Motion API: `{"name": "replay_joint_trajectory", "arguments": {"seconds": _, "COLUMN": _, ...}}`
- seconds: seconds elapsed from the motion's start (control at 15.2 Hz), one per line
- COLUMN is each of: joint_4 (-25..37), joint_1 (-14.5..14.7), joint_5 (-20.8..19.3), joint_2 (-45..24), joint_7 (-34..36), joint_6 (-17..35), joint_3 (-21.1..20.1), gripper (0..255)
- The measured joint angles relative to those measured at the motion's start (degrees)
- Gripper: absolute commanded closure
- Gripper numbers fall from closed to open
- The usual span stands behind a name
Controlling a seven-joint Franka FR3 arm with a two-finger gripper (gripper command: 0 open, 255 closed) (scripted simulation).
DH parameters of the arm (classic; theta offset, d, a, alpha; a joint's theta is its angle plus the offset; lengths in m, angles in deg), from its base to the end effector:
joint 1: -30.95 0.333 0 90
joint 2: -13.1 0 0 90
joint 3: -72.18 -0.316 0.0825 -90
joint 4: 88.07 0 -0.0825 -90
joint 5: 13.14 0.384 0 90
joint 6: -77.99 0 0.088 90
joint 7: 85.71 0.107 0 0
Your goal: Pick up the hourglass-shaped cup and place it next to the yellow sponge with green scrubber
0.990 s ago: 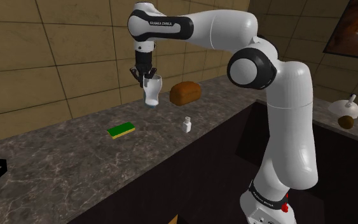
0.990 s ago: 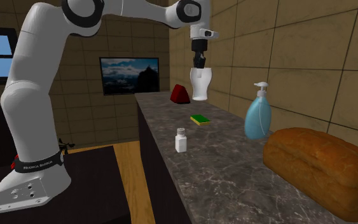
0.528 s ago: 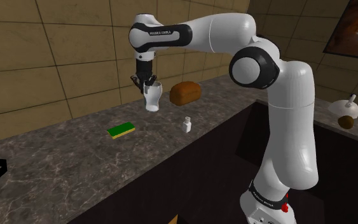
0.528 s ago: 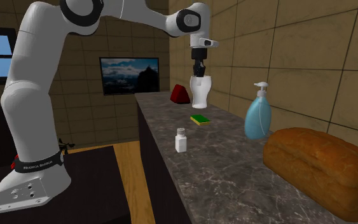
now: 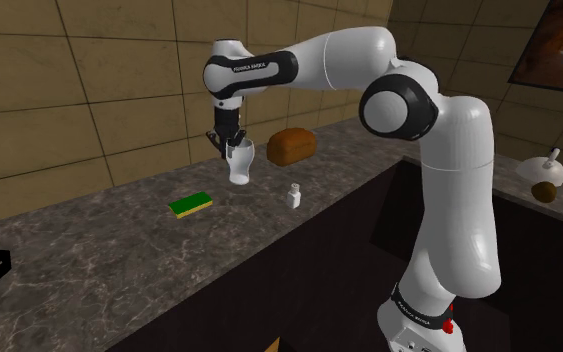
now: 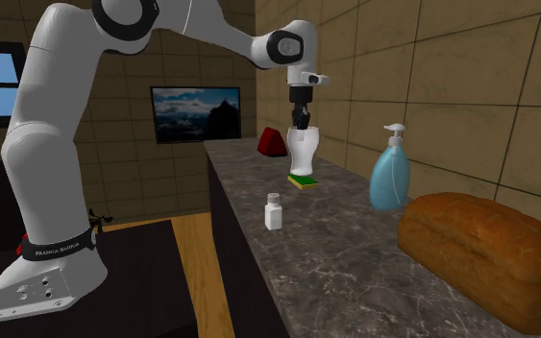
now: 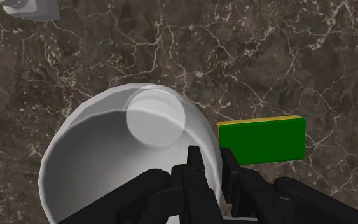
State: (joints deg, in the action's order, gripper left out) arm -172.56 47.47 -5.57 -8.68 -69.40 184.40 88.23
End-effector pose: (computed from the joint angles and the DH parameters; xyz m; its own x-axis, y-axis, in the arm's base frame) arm 0.6713 0.0426 0.4686 0.9573 -0.2888 0.0097 -0.2884 -0.9571 -0.0285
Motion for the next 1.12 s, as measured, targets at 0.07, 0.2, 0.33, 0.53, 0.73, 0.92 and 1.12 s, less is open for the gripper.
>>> {"name": "replay_joint_trajectory", "arguments": {"seconds": 0.07, "joint_4": -0.4, "joint_1": 0.0, "joint_5": 0.1, "joint_2": -0.2, "joint_7": -0.1, "joint_6": 0.7, "joint_3": 0.0, "gripper": 255}}
{"name": "replay_joint_trajectory", "arguments": {"seconds": 0.2, "joint_4": -1.7, "joint_1": 0.0, "joint_5": 0.2, "joint_2": -0.4, "joint_7": -0.2, "joint_6": 2.1, "joint_3": -0.1, "gripper": 255}}
{"name": "replay_joint_trajectory", "arguments": {"seconds": 0.33, "joint_4": -3.1, "joint_1": 0.1, "joint_5": 0.3, "joint_2": -0.6, "joint_7": -0.3, "joint_6": 3.6, "joint_3": -0.1, "gripper": 255}}
{"name": "replay_joint_trajectory", "arguments": {"seconds": 0.53, "joint_4": -4.7, "joint_1": 0.0, "joint_5": 0.5, "joint_2": -1.0, "joint_7": -0.6, "joint_6": 5.7, "joint_3": -0.2, "gripper": 255}}
{"name": "replay_joint_trajectory", "arguments": {"seconds": 0.73, "joint_4": -6.3, "joint_1": 0.1, "joint_5": 0.7, "joint_2": -1.6, "joint_7": -0.7, "joint_6": 7.8, "joint_3": -0.3, "gripper": 255}}
{"name": "replay_joint_trajectory", "arguments": {"seconds": 0.92, "joint_4": -7.8, "joint_1": 0.2, "joint_5": 0.9, "joint_2": -2.2, "joint_7": -0.8, "joint_6": 9.8, "joint_3": -0.5, "gripper": 255}}
{"name": "replay_joint_trajectory", "arguments": {"seconds": 1.12, "joint_4": -9.0, "joint_1": 0.1, "joint_5": 1.2, "joint_2": -2.7, "joint_7": -1.0, "joint_6": 11.5, "joint_3": -0.6, "gripper": 255}}
